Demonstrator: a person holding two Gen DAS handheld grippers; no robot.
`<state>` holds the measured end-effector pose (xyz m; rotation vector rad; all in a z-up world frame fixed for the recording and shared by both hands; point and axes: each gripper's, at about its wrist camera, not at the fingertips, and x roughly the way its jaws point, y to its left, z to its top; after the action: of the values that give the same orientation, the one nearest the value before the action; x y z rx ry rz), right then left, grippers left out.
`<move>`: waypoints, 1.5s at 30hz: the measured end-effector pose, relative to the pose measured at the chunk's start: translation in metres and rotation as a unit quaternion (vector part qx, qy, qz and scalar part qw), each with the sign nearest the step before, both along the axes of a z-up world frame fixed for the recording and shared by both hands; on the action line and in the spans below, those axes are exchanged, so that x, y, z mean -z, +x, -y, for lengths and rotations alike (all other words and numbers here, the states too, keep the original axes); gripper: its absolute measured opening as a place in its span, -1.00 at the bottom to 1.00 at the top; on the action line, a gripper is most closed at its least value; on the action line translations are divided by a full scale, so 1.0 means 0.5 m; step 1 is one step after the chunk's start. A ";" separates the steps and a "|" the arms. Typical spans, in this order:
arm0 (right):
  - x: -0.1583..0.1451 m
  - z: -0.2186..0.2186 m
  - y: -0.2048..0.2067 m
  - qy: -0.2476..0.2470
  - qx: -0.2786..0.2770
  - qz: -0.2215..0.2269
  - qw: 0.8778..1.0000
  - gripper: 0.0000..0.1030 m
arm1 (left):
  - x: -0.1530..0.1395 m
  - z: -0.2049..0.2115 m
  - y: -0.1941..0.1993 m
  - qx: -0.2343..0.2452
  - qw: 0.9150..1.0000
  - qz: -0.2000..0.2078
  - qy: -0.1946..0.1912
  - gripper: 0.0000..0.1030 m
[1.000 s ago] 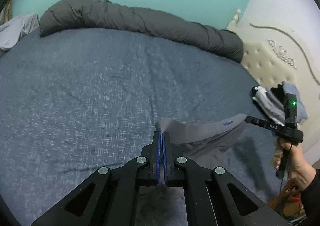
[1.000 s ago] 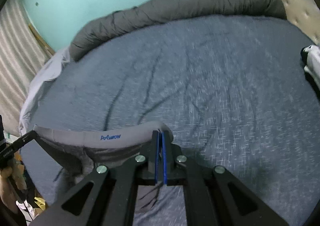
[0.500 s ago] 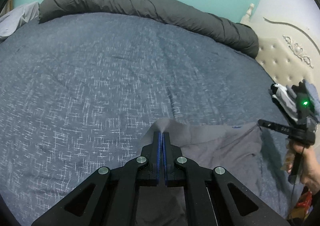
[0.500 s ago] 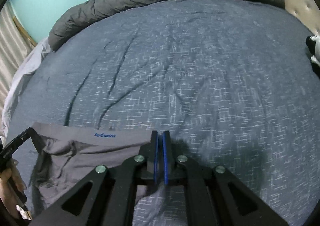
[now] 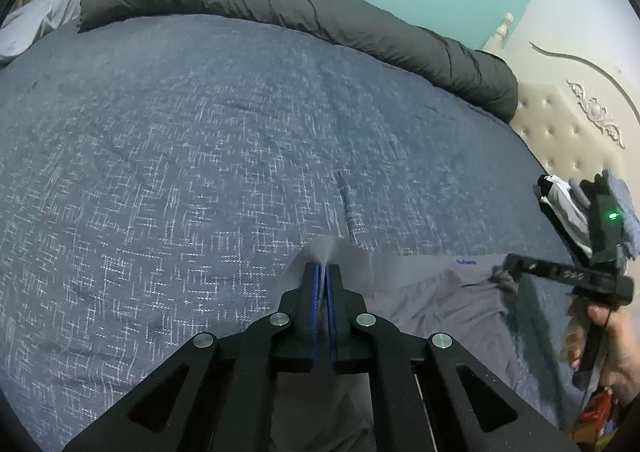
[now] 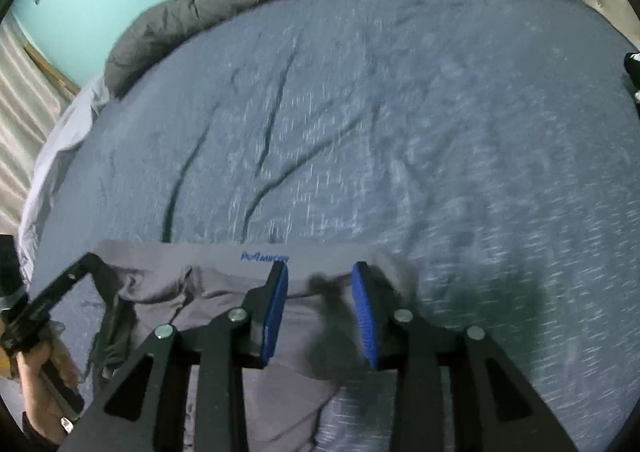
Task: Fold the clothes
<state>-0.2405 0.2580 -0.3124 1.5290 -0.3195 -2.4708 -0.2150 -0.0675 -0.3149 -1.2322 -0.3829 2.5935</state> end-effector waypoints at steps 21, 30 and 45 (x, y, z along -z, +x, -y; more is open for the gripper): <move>-0.002 -0.010 0.015 0.020 0.005 -0.034 0.999 -0.97 | -0.006 0.027 0.004 -0.013 1.000 0.001 0.004 -0.73; -0.035 -0.090 0.060 0.025 0.016 -0.053 0.998 -0.97 | 0.005 0.032 -0.005 -0.014 1.000 0.015 0.013 -0.58; 0.025 -0.137 0.082 0.020 0.024 -0.030 0.999 -0.97 | 0.047 0.010 -0.023 0.000 0.996 0.064 0.064 -0.48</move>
<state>-0.1995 0.3263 -0.3247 1.4770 -0.3006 -2.5684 -0.2267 -0.0726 -0.3384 -1.3561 -0.5651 2.4542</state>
